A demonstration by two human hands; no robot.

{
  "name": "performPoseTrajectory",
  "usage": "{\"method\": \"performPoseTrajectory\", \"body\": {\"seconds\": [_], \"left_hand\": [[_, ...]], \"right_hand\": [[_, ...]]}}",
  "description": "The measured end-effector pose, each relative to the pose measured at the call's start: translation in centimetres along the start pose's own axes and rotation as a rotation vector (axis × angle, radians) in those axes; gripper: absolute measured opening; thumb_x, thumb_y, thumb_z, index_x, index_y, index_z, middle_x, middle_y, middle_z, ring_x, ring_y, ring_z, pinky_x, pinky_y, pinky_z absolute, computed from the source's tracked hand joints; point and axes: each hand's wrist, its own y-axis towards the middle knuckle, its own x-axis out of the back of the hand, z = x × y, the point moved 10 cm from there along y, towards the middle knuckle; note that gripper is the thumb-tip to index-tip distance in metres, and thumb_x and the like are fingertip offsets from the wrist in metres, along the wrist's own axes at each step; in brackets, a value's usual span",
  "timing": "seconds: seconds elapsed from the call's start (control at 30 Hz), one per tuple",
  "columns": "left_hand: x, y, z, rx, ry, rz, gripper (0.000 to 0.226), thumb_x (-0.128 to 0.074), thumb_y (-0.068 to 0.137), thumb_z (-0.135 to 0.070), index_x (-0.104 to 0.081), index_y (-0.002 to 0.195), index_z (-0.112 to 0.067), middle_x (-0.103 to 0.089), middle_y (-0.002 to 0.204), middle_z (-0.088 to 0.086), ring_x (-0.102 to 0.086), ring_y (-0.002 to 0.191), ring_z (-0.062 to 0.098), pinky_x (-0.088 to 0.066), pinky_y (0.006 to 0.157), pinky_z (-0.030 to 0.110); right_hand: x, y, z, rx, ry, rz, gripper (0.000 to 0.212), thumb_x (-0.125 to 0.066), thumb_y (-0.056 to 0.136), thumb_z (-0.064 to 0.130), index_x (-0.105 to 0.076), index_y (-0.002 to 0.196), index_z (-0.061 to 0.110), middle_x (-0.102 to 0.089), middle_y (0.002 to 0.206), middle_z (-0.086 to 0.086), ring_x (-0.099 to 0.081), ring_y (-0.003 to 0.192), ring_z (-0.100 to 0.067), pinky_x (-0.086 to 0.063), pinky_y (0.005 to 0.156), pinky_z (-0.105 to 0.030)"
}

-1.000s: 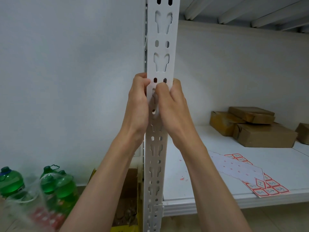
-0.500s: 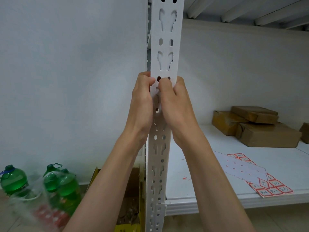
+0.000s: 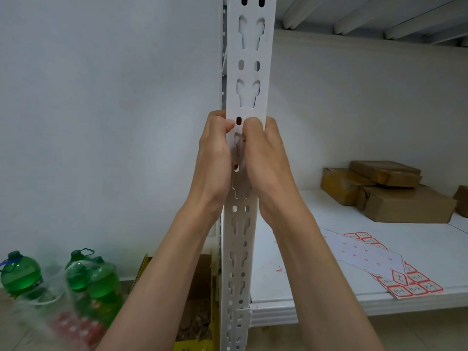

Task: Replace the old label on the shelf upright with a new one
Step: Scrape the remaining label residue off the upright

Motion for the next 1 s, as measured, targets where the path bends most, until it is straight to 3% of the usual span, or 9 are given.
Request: {"method": "performPoseTrajectory", "body": {"seconds": [0.23, 0.33, 0.47, 0.63, 0.87, 1.0], "left_hand": [[0.0, 0.0, 0.1, 0.000, 0.004, -0.003, 0.018, -0.038, 0.084, -0.039, -0.047, 0.079, -0.025, -0.055, 0.077, 0.000, -0.054, 0.078, 0.020, -0.039, 0.073, 0.042], [0.1, 0.1, 0.0, -0.016, 0.004, -0.002, 0.017, -0.037, 0.085, -0.037, -0.046, 0.073, -0.029, -0.054, 0.071, -0.007, -0.051, 0.072, 0.016, -0.039, 0.071, 0.037], [0.1, 0.3, 0.2, -0.025, -0.004, 0.002, 0.019, -0.037, 0.086, -0.036, -0.045, 0.070, -0.029, -0.051, 0.075, -0.006, -0.048, 0.078, 0.018, -0.039, 0.073, 0.037], [-0.1, 0.1, -0.1, -0.036, -0.030, 0.015, 0.015, -0.038, 0.085, -0.035, -0.046, 0.075, -0.028, -0.054, 0.072, -0.010, -0.053, 0.068, 0.011, -0.042, 0.061, 0.027], [0.0, 0.2, 0.3, -0.005, -0.017, 0.007, 0.019, -0.038, 0.085, -0.038, -0.050, 0.084, -0.023, -0.060, 0.086, -0.004, -0.056, 0.081, 0.017, -0.041, 0.070, 0.035], [0.2, 0.3, 0.6, 0.015, -0.012, -0.008, 0.018, -0.038, 0.085, -0.039, -0.051, 0.083, -0.026, -0.058, 0.089, -0.002, -0.054, 0.083, 0.020, -0.039, 0.074, 0.039]], "right_hand": [[-0.1, 0.1, -0.2, -0.030, 0.069, 0.039, 0.014, -0.041, 0.097, 0.029, -0.050, 0.099, 0.019, -0.055, 0.073, 0.008, -0.051, 0.057, -0.004, -0.045, 0.061, -0.028], [-0.1, -0.1, -0.6, -0.038, 0.108, 0.046, 0.012, -0.040, 0.099, 0.028, -0.048, 0.094, 0.021, -0.052, 0.071, 0.010, -0.050, 0.059, -0.004, -0.043, 0.060, -0.026], [0.0, -0.2, -0.9, -0.058, 0.128, 0.046, 0.015, -0.038, 0.099, 0.028, -0.046, 0.088, 0.023, -0.050, 0.075, 0.009, -0.050, 0.066, -0.008, -0.042, 0.064, -0.030], [-0.2, -0.1, -0.9, -0.075, 0.163, 0.071, 0.011, -0.039, 0.098, 0.025, -0.047, 0.090, 0.021, -0.051, 0.073, 0.009, -0.049, 0.054, 0.000, -0.042, 0.059, -0.024], [-0.1, 0.1, -0.9, -0.075, 0.187, 0.083, 0.018, -0.039, 0.097, 0.021, -0.045, 0.080, 0.024, -0.047, 0.048, 0.021, -0.046, 0.045, 0.002, -0.041, 0.057, -0.026], [-0.2, 0.0, -1.3, -0.089, 0.190, 0.093, 0.016, -0.041, 0.096, 0.024, -0.045, 0.080, 0.021, -0.045, 0.057, 0.017, -0.045, 0.048, 0.001, -0.040, 0.061, -0.028]]}}
